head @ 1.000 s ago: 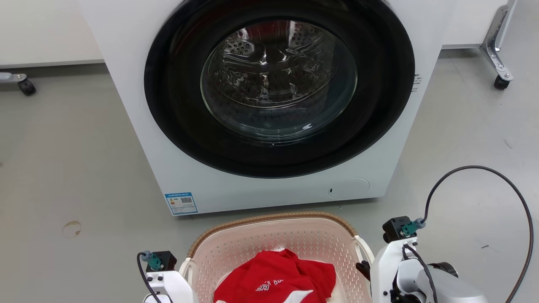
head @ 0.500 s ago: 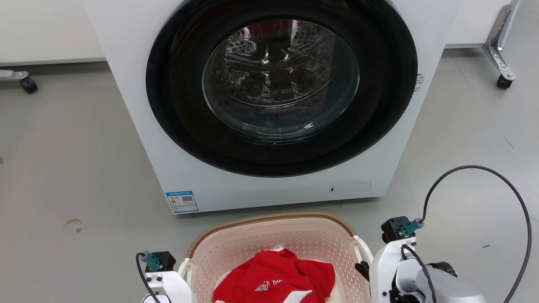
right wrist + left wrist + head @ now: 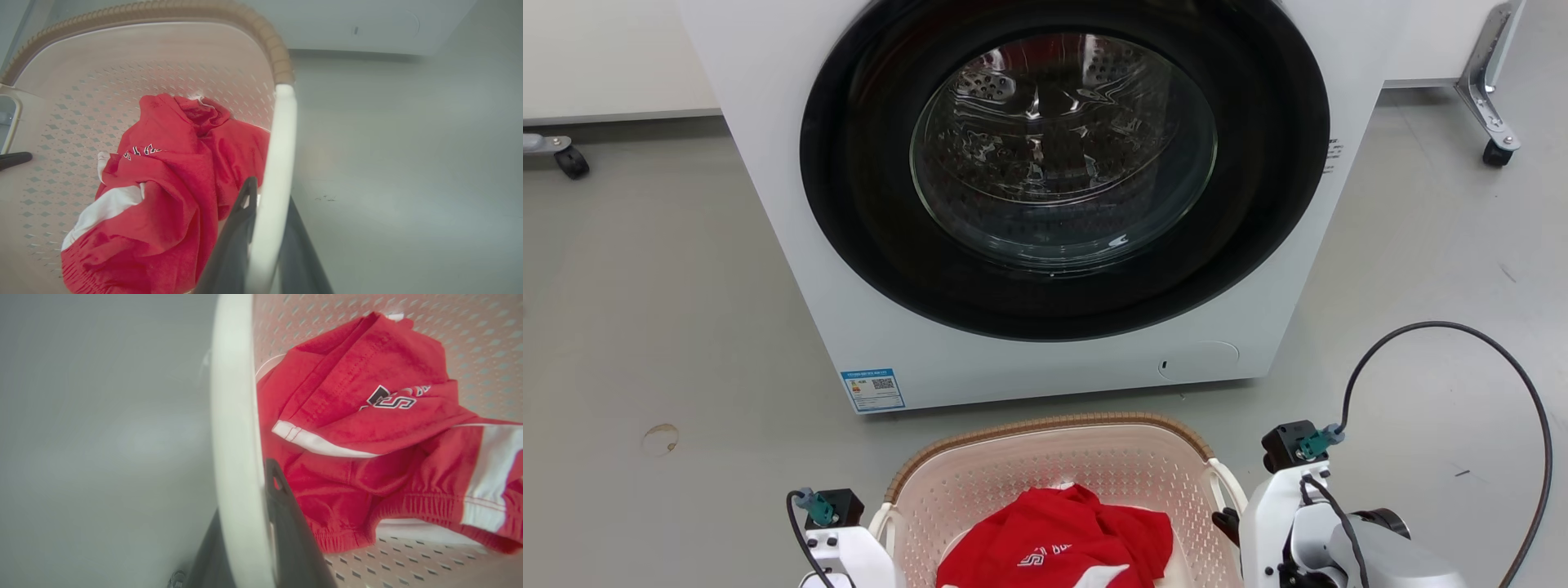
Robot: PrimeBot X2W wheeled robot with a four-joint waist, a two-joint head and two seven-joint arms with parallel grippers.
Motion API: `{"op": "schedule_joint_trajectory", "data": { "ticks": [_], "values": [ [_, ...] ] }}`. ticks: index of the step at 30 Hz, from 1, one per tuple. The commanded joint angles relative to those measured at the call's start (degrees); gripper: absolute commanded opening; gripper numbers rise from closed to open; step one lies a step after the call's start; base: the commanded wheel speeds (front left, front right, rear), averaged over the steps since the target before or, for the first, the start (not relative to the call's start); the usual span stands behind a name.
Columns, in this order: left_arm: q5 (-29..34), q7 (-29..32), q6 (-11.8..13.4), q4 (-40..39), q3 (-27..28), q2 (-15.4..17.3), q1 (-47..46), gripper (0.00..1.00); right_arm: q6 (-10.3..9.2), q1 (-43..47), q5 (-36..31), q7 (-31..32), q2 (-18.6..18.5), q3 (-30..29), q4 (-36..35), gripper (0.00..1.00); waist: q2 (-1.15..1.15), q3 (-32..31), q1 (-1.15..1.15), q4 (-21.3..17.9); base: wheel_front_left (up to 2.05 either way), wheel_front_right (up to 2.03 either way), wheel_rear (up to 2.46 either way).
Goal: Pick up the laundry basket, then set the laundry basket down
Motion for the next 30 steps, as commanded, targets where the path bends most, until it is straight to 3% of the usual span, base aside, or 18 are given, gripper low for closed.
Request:
{"op": "schedule_joint_trajectory", "data": {
  "ticks": [1,30],
  "values": [
    [0.3,0.2,0.8,1.6,1.3,7.7,-0.7,0.00,-1.17,-2.1,0.5,-1.1,-6.5,-0.4,3.2,0.00,0.00,0.0,0.00,0.0,0.00,0.00,0.00],
    [-0.8,0.6,1.3,1.6,0.7,7.8,-0.8,0.00,-1.17,-2.2,0.3,-1.5,-6.5,0.1,3.3,0.00,0.00,0.3,0.00,0.5,0.00,0.00,0.00]
  ]
}}
